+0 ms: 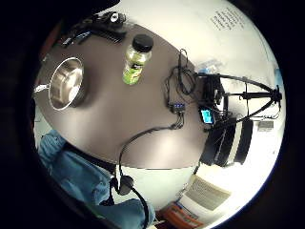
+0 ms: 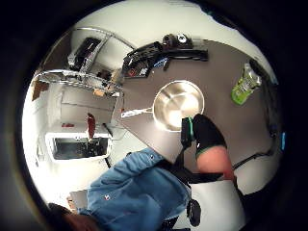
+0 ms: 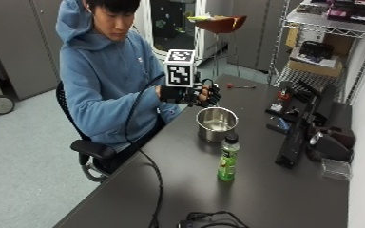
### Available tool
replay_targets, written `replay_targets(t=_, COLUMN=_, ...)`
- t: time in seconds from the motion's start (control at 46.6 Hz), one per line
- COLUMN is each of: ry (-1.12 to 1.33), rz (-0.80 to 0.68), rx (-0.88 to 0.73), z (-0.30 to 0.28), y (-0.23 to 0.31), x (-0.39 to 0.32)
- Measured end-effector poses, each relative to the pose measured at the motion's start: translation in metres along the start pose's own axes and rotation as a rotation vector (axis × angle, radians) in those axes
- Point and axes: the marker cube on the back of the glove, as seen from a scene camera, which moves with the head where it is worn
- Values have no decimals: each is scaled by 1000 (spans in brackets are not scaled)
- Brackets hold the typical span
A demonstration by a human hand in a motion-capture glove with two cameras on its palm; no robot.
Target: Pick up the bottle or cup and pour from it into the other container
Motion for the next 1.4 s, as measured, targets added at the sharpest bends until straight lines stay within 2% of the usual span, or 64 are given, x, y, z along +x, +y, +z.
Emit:
replay_targets(t=0.515, ry=-78, rz=47, rx=95, z=4, y=37, x=89)
replay_targets(t=0.838, ry=-202, rz=58, rx=235, z=20, y=32, x=151)
replay_targets(t=0.966, ry=-286, rz=43, rx=289, z=29, y=22, x=176)
replay_targets(t=1.138, ry=-440, rz=-50, rx=333, z=54, y=6, x=190)
replay_targets(t=1.396, ry=-725, rz=-23, rx=407, z=83, y=-19, x=207)
